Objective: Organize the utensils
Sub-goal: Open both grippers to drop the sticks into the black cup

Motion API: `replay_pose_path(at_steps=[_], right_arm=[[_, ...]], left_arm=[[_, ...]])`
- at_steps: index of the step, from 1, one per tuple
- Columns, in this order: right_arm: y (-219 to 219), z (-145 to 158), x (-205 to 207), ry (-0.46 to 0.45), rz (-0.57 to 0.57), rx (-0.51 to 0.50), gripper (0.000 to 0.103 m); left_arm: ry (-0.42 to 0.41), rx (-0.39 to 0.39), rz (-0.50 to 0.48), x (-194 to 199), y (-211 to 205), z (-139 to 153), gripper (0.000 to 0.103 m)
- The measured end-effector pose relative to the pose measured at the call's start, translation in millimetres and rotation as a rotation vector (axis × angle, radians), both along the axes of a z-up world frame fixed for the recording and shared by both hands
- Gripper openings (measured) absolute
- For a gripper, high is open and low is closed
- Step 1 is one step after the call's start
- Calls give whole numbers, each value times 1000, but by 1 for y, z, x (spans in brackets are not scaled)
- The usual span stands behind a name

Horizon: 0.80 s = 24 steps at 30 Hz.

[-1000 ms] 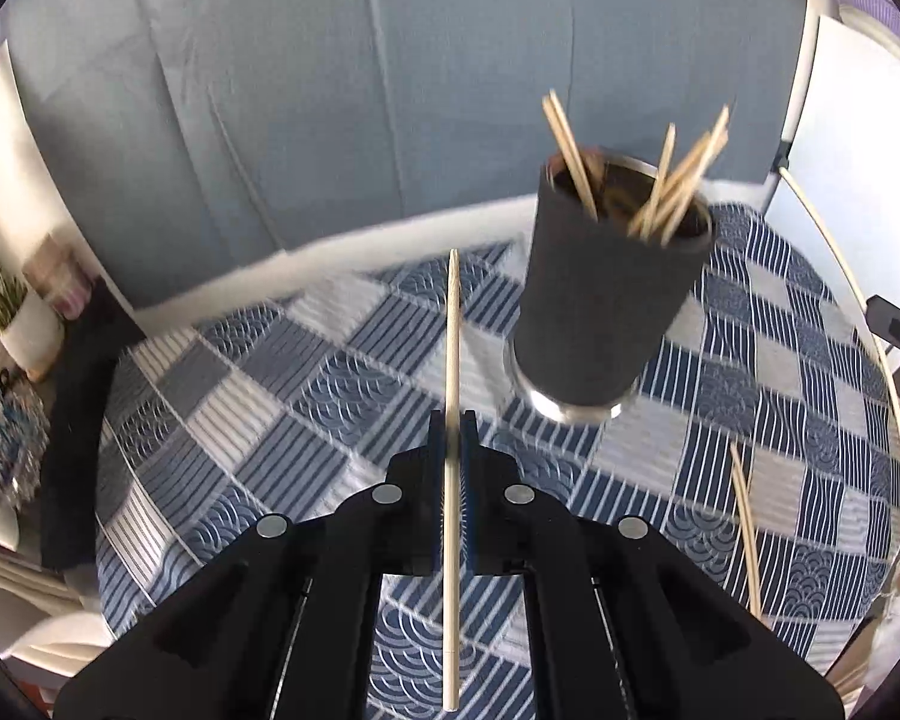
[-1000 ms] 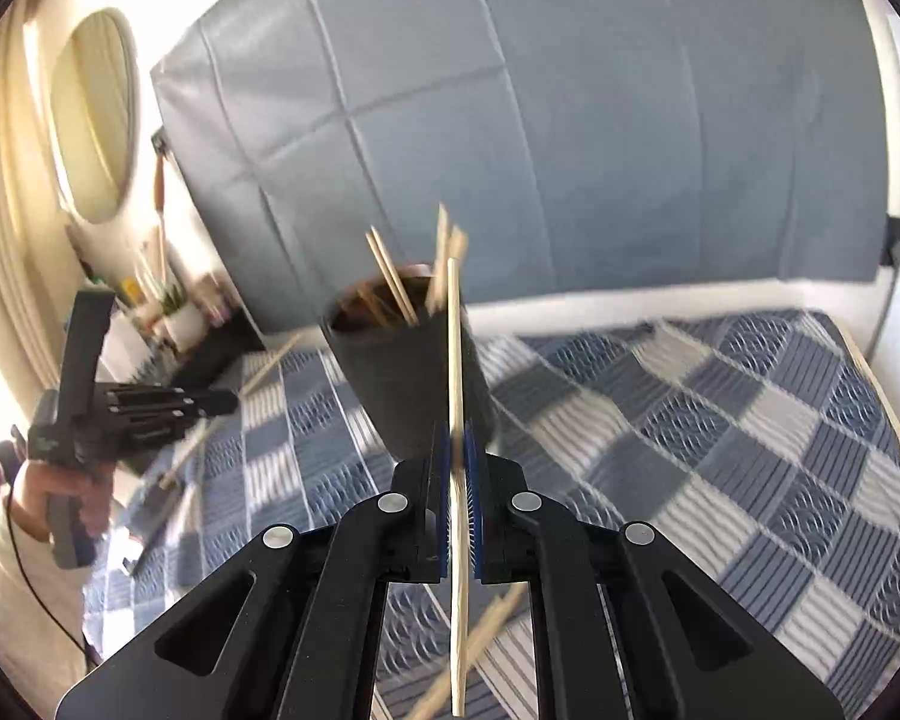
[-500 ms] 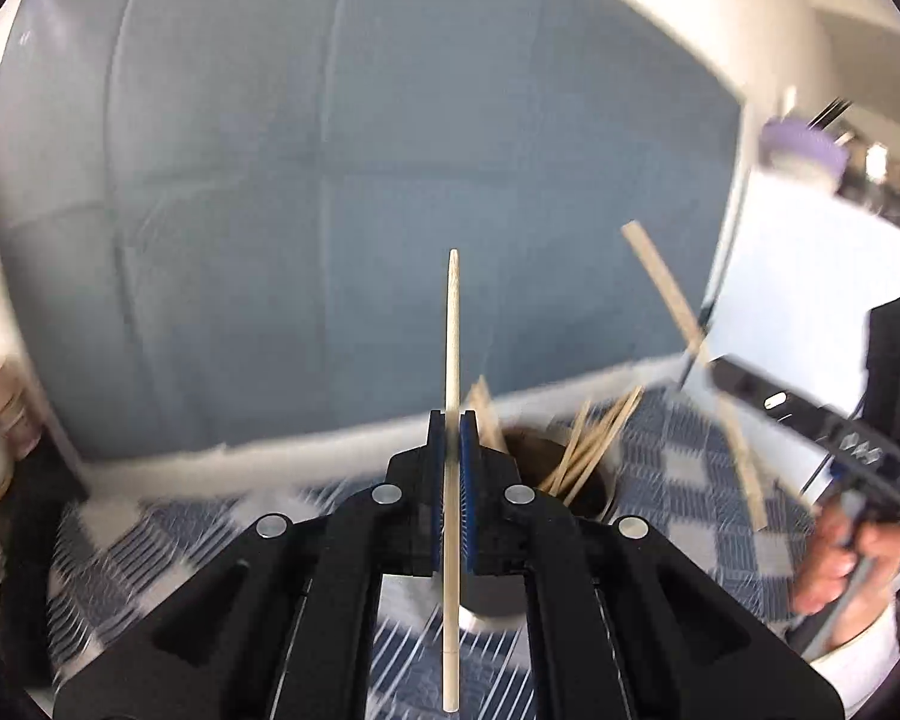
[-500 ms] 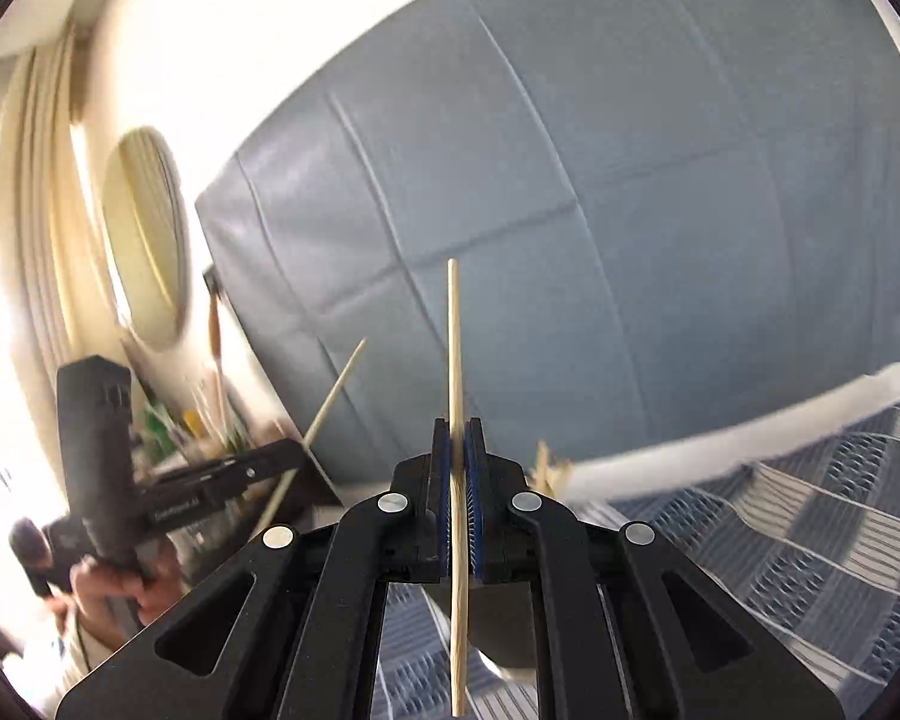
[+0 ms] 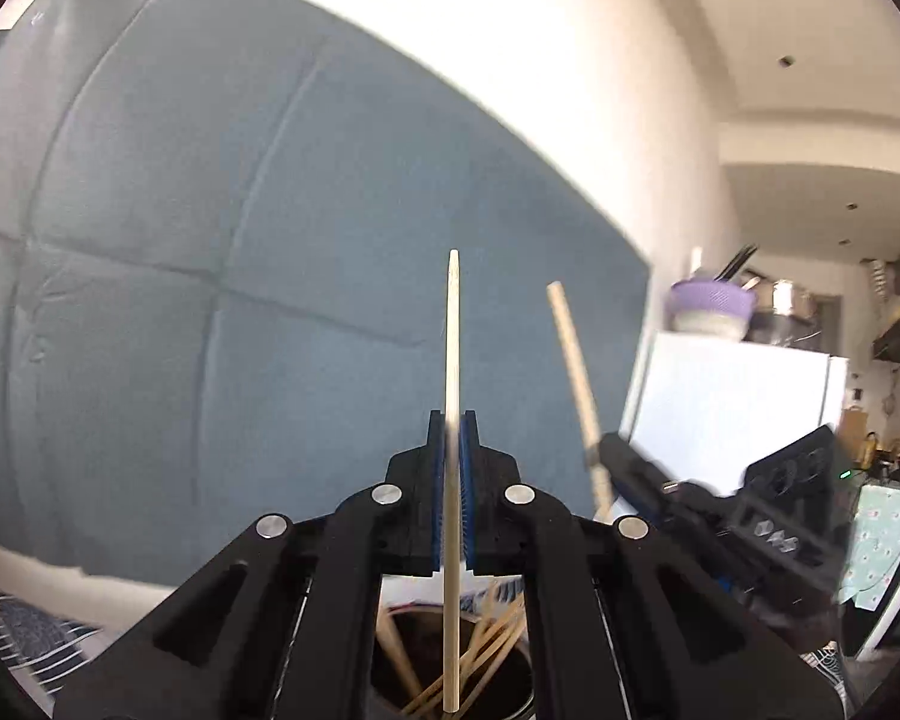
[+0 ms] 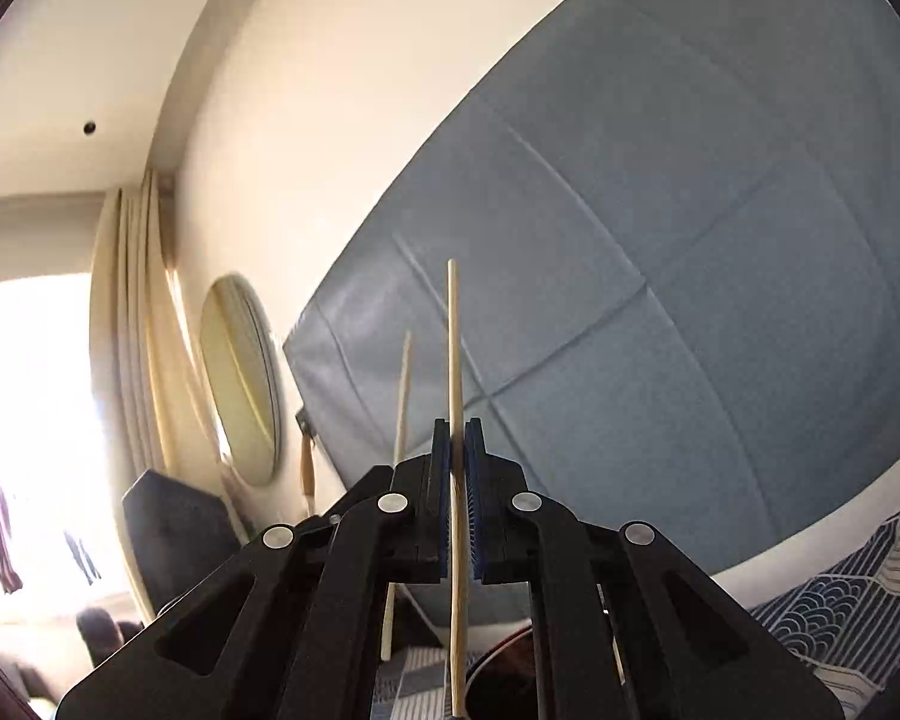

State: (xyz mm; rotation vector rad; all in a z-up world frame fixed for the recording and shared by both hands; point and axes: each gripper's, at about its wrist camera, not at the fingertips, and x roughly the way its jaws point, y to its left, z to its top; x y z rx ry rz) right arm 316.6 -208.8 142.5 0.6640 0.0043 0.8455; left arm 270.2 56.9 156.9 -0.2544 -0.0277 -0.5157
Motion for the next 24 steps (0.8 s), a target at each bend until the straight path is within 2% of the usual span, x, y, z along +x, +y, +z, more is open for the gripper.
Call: replay_pose_path(at_steps=[2, 5, 12, 15, 20, 21, 23, 24], right_arm=[[3, -8, 6, 1, -40, -12, 5], [11, -22, 13, 6, -91, -53, 5], [38, -29, 21, 5, -83, -153, 5], [42, -32, 18, -4, -93, -210, 5], [38, -33, 19, 5, -91, -209, 8], [37, -32, 18, 1, -93, -208, 9], [33, -27, 15, -7, -115, -210, 12], [31, -25, 11, -11, -128, -204, 32]], left_arm=[[-24, 2, -1, 4, -7, -7, 5], [-2, 1, -11, 20, -15, -20, 5], [91, -67, -46, 45, -13, -55, 5], [123, -82, -39, 51, -6, -60, 5], [145, -146, -81, 55, 9, -64, 6], [150, -169, -86, 55, 12, -64, 9], [149, -179, -70, 54, 18, -61, 30], [150, -173, -64, 53, 20, -58, 51]])
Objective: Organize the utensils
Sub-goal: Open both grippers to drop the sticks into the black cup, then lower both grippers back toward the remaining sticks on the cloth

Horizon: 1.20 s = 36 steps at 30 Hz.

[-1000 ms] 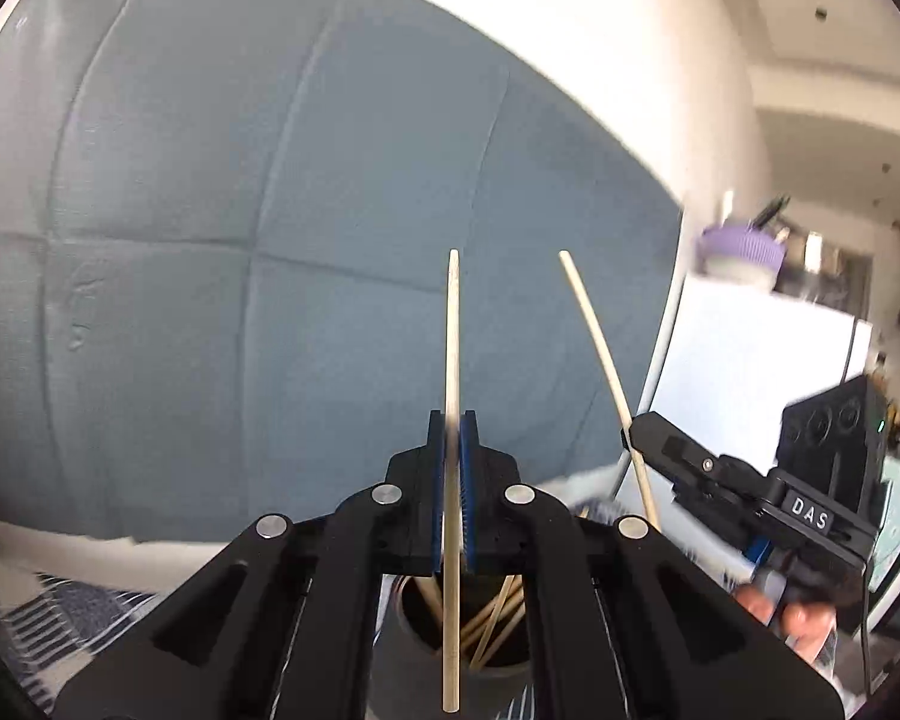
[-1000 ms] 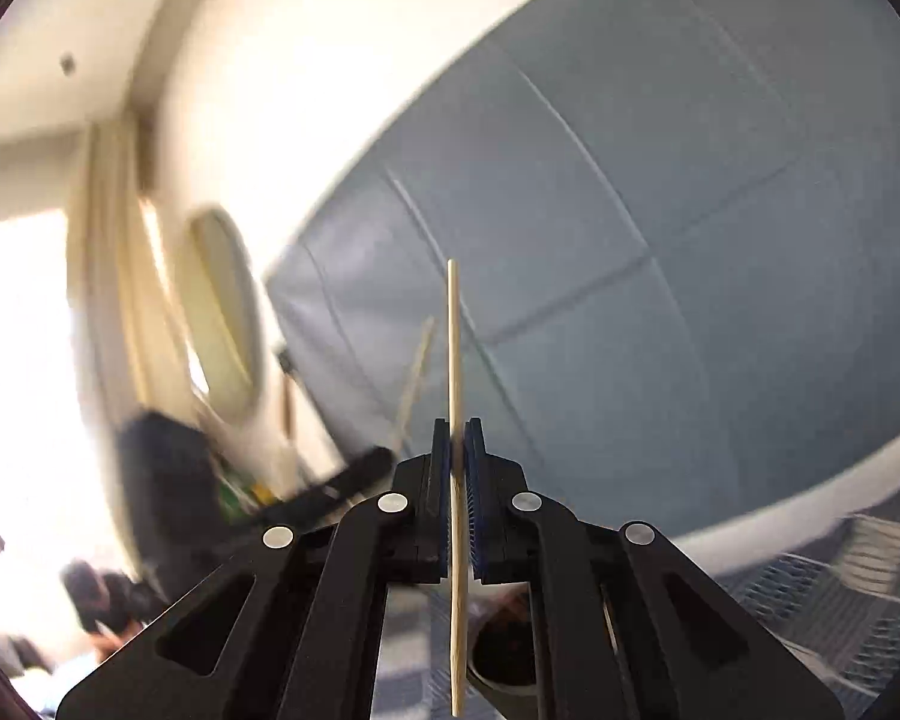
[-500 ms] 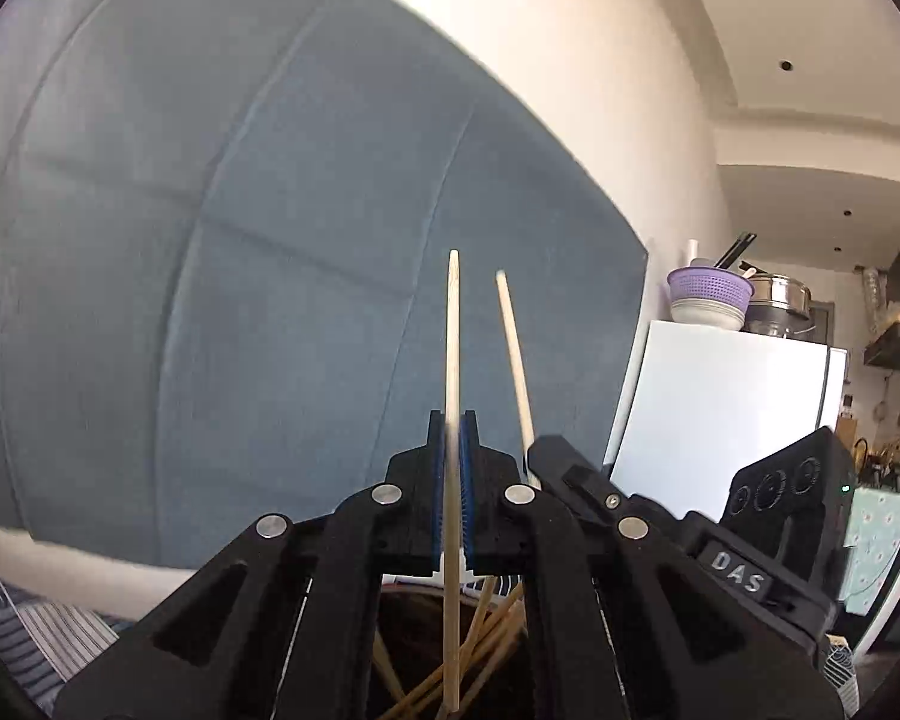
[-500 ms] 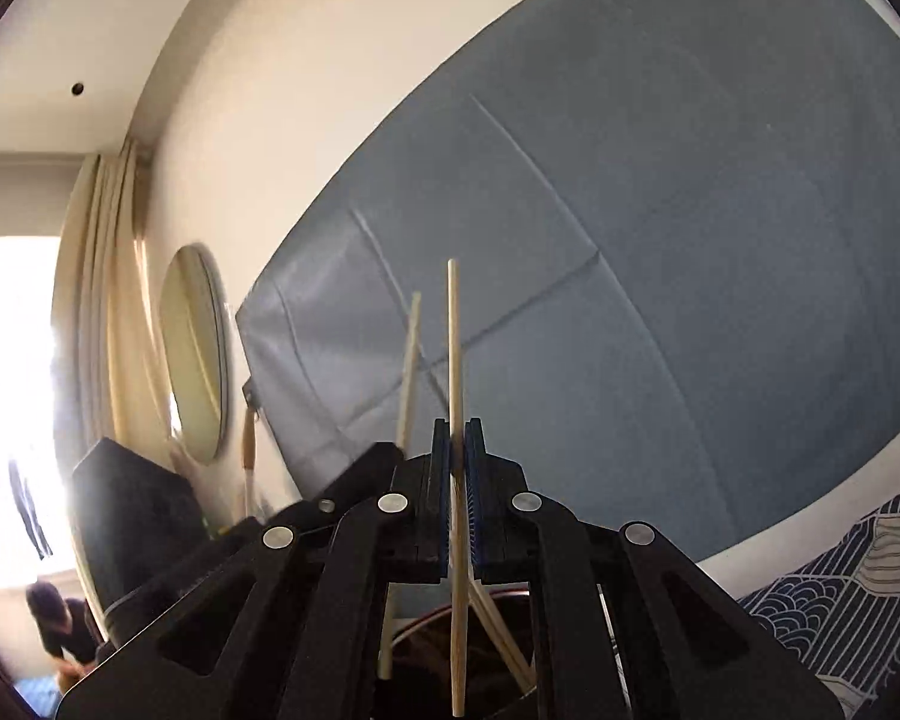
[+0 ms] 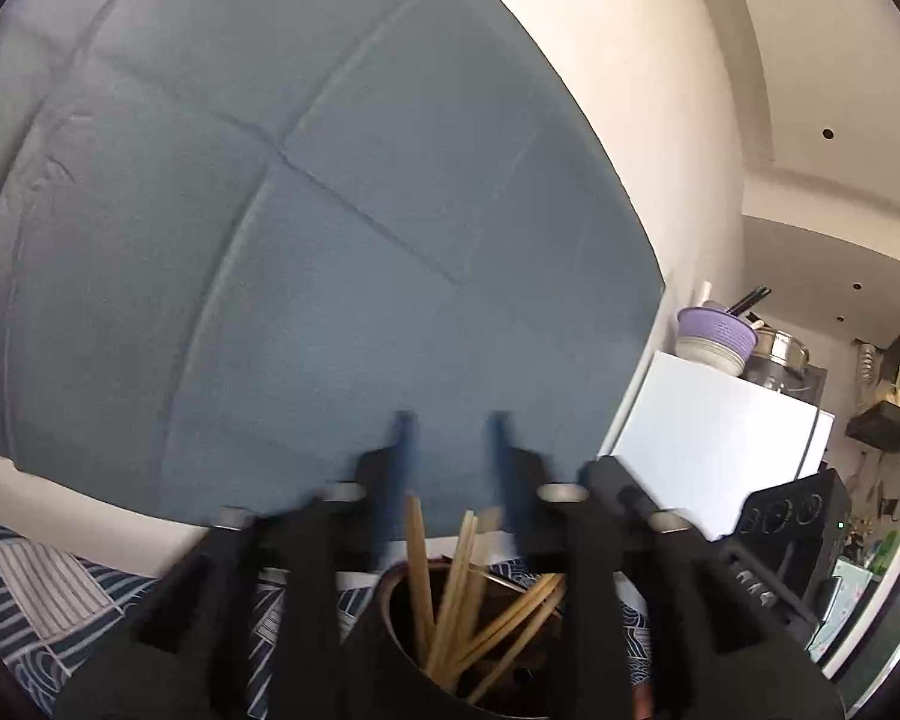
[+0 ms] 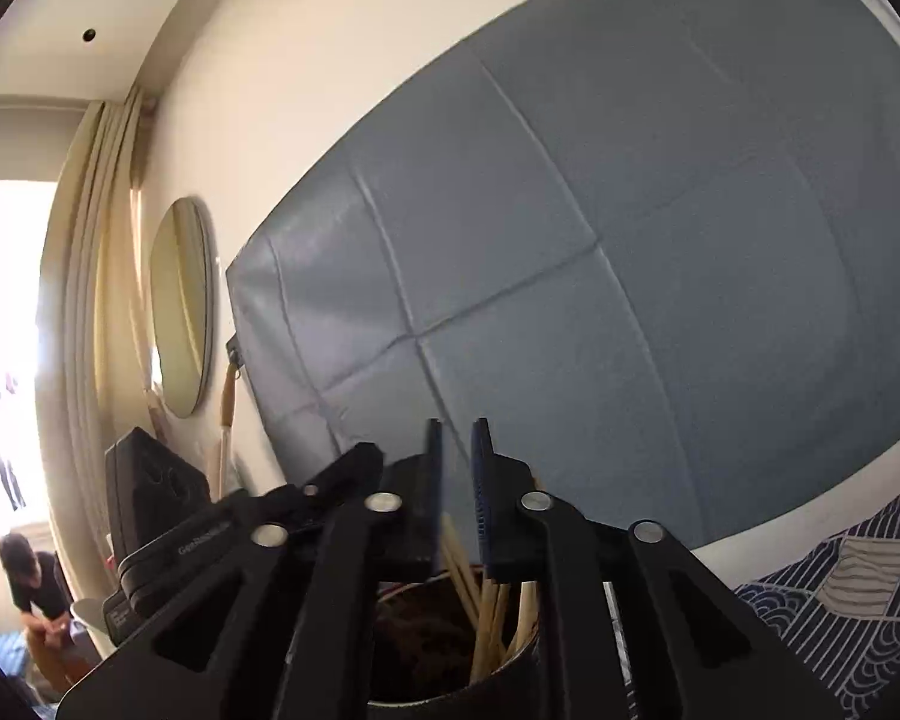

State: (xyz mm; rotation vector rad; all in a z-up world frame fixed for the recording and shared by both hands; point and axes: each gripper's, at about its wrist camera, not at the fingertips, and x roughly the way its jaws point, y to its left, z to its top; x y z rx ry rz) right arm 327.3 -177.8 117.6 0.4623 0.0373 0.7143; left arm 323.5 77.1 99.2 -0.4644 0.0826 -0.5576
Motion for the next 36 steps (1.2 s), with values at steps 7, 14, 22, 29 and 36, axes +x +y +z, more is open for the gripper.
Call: replay_pose_path(at_steps=[7, 14, 22, 29, 36], right_arm=[[-13, 25, -12, -17, -132, -68, 91], [-19, 38, -11, 34, -189, -85, 94], [-50, 55, -10, 196, -215, -36, 95], [-83, 71, -38, 300, -325, -148, 95], [-96, 68, -88, 369, -403, -361, 95]], left_arm=[[6, 11, 133, -8, 16, 21, 97], [100, -35, 115, -7, 25, 39, 97], [210, 91, 173, -13, 14, 63, 97], [330, 151, 153, -32, 25, 73, 97], [342, 254, 142, -80, 19, 78, 97]])
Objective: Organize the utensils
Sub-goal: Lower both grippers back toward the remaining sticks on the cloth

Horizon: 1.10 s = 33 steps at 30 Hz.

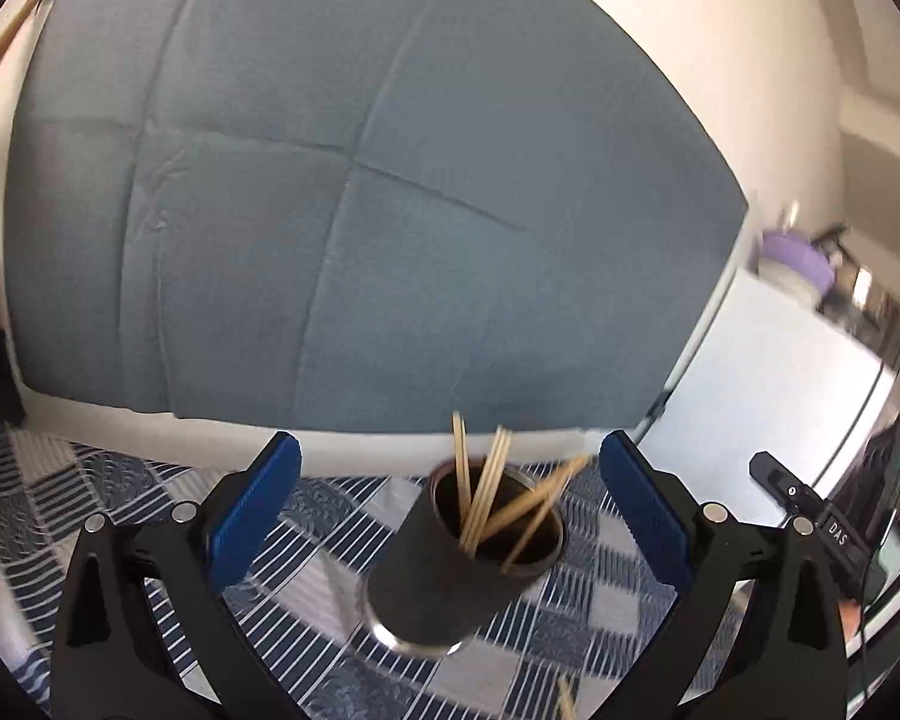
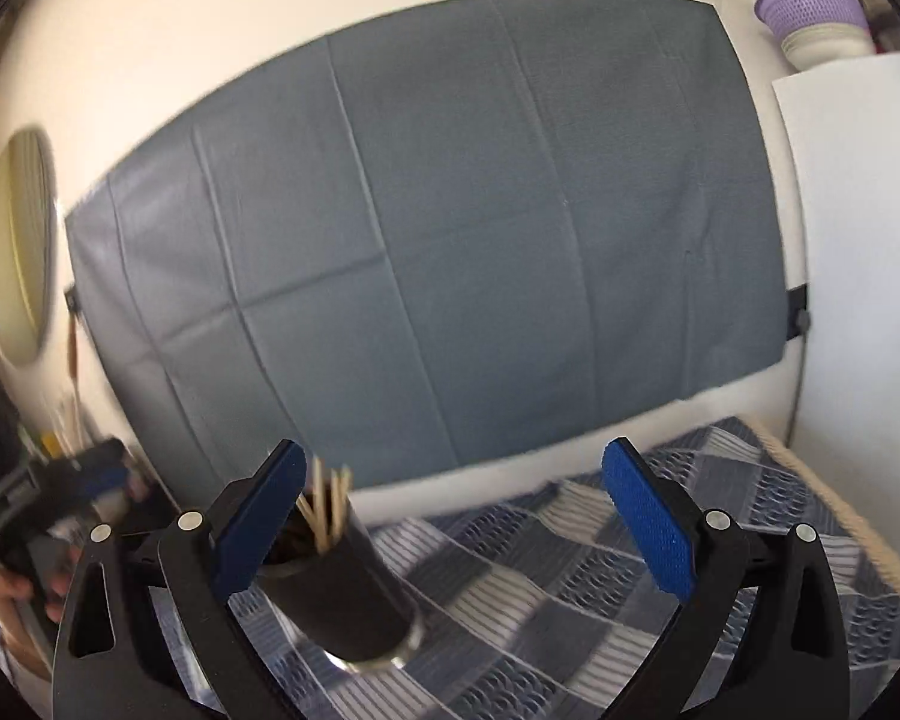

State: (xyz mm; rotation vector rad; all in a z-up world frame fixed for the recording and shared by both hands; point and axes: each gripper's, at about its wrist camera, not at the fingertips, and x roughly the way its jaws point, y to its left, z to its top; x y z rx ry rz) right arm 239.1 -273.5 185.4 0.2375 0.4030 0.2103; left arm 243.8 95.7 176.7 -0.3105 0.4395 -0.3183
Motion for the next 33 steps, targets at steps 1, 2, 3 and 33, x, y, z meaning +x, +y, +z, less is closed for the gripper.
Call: replay_pose_path(at_steps=[1, 2, 3, 33], right_arm=[[1, -2, -4, 17, -4, -18, 95], [1, -8, -12, 47, -7, -46, 95], [2, -13, -17, 65, -4, -63, 95], [59, -189, -82, 511, 111, -457, 95]], left_arm=[[8, 17, 14, -7, -2, 0, 97], [18, 50, 32, -16, -7, -1, 97], [17, 65, 36, -23, -10, -3, 97], [318, 354, -229, -72, -132, -156, 97]])
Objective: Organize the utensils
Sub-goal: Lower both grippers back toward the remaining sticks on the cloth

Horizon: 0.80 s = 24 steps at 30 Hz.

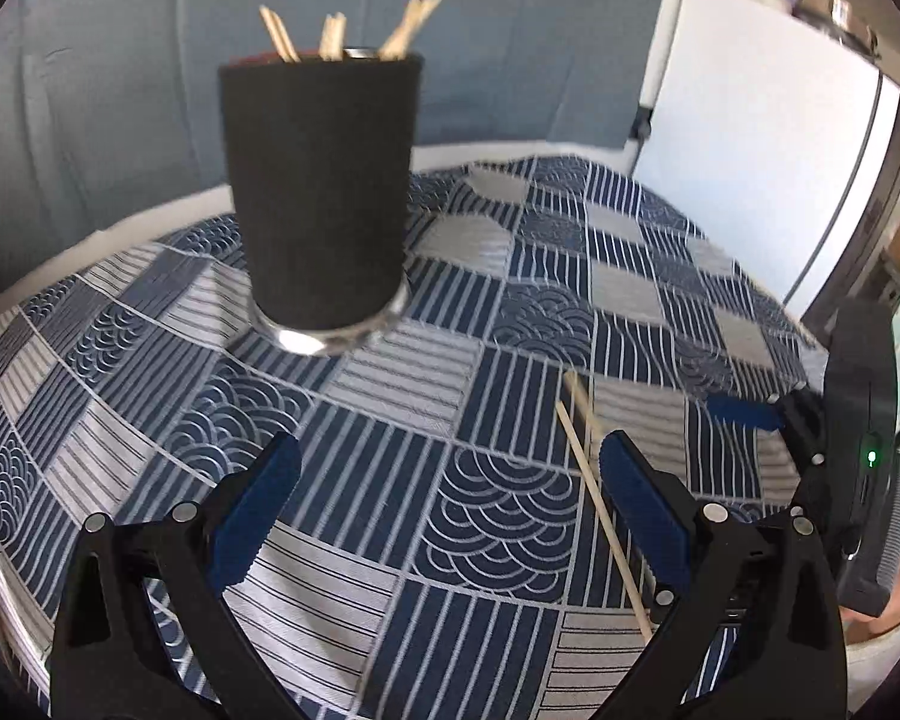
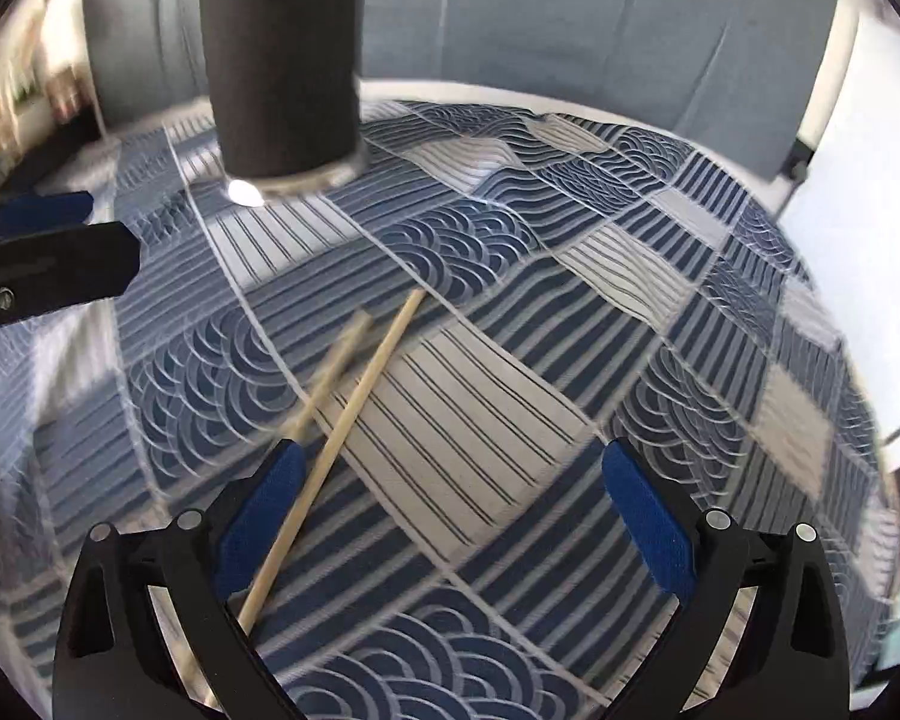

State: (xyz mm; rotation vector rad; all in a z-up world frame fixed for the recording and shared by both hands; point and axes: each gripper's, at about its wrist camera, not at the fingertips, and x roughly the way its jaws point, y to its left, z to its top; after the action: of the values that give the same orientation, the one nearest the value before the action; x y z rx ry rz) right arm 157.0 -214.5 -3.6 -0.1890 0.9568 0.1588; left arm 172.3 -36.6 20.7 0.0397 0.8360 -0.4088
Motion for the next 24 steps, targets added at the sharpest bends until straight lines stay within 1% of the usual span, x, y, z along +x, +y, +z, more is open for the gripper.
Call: replay_pose_path(at_steps=[3, 8, 10, 16, 19, 22, 24], right_arm=[[-6, -2, -2, 37, -1, 41, 95], [-22, -6, -4, 91, 44, 104, 95], [-30, -6, -5, 108, 42, 113, 95], [-55, -7, -8, 103, 47, 119, 95], [-60, -7, -8, 84, 66, 124, 95], [-62, -8, -11, 52, 77, 140, 96], [-62, -7, -12, 50, 77, 139, 96]], left_arm=[[32, 12, -13, 1, -10, -10, 97], [77, 81, -37, 2, -35, -26, 97], [90, 107, -45, 1, -42, -31, 97], [142, 117, -64, -1, -55, -46, 97], [114, 187, -71, -6, -63, -49, 97], [87, 182, -69, -11, -63, -50, 97], [74, 183, -85, -13, -61, -50, 99]])
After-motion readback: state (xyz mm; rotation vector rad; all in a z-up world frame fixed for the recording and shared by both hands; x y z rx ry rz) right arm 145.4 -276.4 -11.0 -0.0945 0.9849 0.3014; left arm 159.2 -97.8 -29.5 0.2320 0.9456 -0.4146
